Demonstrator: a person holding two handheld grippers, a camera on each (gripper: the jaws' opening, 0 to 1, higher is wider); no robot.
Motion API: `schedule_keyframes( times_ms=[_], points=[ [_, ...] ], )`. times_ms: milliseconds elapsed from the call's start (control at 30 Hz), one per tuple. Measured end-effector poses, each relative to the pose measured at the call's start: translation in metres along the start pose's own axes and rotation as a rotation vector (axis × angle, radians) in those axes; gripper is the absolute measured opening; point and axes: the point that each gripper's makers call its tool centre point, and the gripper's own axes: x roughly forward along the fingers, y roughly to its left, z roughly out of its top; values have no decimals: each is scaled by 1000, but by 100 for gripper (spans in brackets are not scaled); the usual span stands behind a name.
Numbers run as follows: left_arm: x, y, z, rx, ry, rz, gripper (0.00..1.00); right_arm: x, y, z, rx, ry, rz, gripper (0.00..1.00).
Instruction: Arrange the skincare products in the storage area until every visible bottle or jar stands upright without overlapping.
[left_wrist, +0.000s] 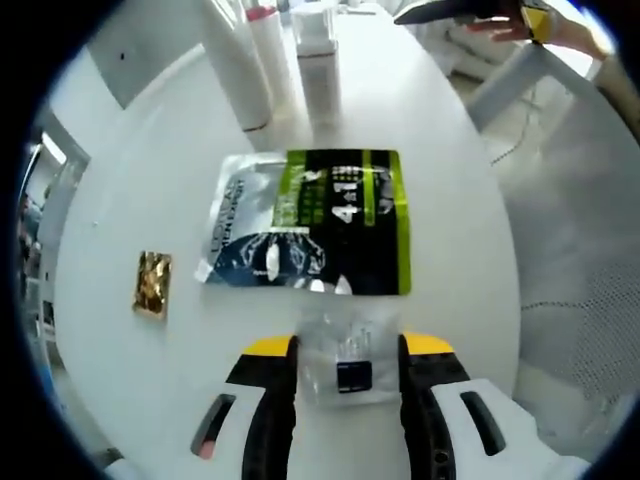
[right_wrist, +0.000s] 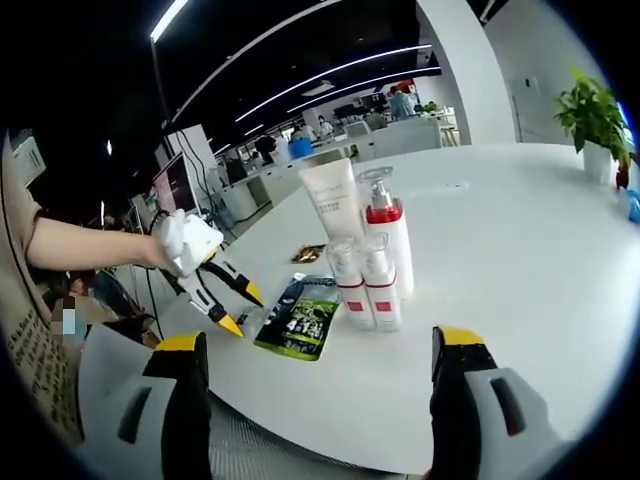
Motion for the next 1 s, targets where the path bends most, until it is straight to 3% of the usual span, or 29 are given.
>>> schedule_keyframes(
  times_ms=[333, 467, 667, 1000],
  points=[
    [-5, 2, 2, 1, -6, 35, 43, 0, 3, 0, -13, 1, 9, 93],
    [-10, 3, 8, -57, -52, 53, 49, 0, 3, 0, -20, 1, 12, 93],
    [-17, 1, 4, -49, -40, 95, 57, 1, 6, -2, -32, 9, 25, 93],
    [-30, -6, -1, -223, -152, 141, 66, 1, 9, -3, -40, 11, 39, 92]
  ],
)
